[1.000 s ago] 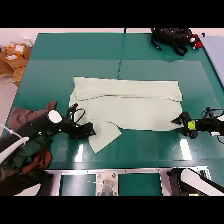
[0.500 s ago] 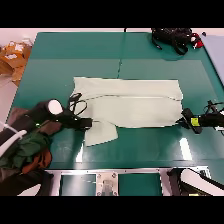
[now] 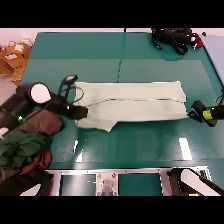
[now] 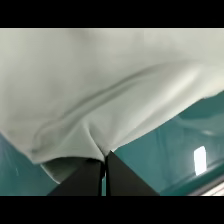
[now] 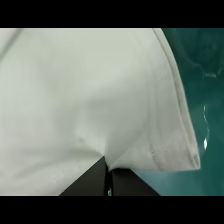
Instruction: Fold the shirts.
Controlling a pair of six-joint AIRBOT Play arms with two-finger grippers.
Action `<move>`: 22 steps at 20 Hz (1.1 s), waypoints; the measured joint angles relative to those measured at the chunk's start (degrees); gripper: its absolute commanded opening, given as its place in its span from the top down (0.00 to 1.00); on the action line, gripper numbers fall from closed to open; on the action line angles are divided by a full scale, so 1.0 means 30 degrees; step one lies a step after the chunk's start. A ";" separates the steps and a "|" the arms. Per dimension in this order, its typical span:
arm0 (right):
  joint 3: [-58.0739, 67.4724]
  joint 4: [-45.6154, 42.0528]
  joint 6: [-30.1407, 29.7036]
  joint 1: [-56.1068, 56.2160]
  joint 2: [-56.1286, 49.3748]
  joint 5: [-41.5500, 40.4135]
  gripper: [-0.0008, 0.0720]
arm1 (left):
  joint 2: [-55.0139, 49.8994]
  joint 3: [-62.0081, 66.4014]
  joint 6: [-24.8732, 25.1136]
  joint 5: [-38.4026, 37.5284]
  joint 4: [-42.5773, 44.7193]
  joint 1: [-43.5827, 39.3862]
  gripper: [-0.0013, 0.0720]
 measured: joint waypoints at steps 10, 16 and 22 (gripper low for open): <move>0.7686 0.2127 0.0036 0.3031 -0.7737 -0.3045 0.96 | -0.8845 1.0040 0.2273 0.1821 0.0160 0.1603 0.96; 1.1417 0.2659 0.0036 0.3665 -1.2225 -0.3759 0.47 | -1.2480 1.2509 0.2878 0.4634 -0.0058 0.1749 0.11; 1.3661 0.2448 -0.1472 0.1581 -1.3304 -0.1836 0.23 | -1.3107 1.4324 0.1953 0.4932 0.0015 0.3934 0.11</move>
